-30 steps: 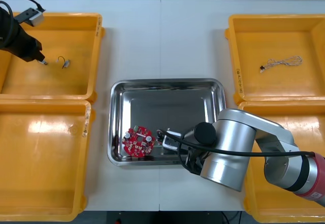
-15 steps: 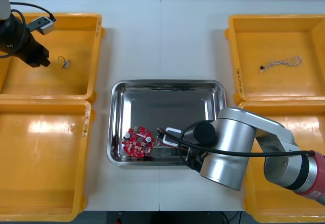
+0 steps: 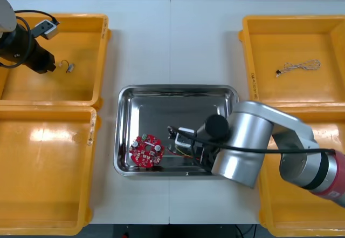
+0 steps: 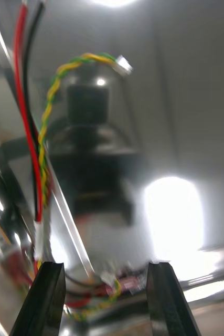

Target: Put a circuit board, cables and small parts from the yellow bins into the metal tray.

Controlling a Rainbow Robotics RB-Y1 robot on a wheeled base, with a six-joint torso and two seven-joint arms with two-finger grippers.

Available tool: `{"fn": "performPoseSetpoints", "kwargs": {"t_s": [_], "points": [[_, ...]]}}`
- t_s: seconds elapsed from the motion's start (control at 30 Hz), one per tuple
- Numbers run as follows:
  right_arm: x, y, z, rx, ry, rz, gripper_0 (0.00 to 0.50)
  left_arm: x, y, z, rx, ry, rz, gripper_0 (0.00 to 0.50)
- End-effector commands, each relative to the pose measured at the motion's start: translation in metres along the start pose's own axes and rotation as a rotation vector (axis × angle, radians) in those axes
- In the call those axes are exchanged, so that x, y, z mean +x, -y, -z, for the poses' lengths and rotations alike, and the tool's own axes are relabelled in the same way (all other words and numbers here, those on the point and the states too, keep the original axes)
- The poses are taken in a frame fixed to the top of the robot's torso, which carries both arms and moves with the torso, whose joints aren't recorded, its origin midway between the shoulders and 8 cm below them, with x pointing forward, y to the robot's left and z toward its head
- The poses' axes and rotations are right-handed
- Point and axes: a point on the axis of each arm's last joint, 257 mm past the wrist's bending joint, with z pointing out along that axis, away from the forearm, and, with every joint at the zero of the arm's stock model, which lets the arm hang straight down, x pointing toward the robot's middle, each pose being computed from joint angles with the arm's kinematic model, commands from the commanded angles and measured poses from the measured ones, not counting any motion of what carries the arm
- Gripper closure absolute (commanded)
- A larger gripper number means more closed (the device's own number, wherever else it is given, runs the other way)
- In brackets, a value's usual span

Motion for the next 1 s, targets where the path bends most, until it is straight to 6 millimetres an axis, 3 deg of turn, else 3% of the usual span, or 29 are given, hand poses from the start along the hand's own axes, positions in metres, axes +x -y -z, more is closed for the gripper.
{"fn": "performPoseSetpoints", "kwargs": {"t_s": [0.03, 0.23, 0.67, 1.0], "points": [[-0.023, 0.046, 0.041, 0.012, 0.034, -0.046, 0.054, -0.041, -0.006, 0.012, -0.032, 0.078, 0.005, 0.0], [-0.012, 0.061, 0.073, -0.057, 0.002, -0.104, 0.053, -0.041, -0.007, 0.011, -0.036, 0.078, 0.011, 0.0], [-0.029, 0.116, 0.133, -0.086, 0.208, -0.283, 0.054, -0.032, -0.008, 0.001, -0.037, 0.082, 0.031, 0.0], [0.005, 0.156, 0.151, -0.024, 0.212, -0.41, 0.053, -0.032, -0.003, -0.002, -0.02, 0.098, 0.043, 0.0]]}}
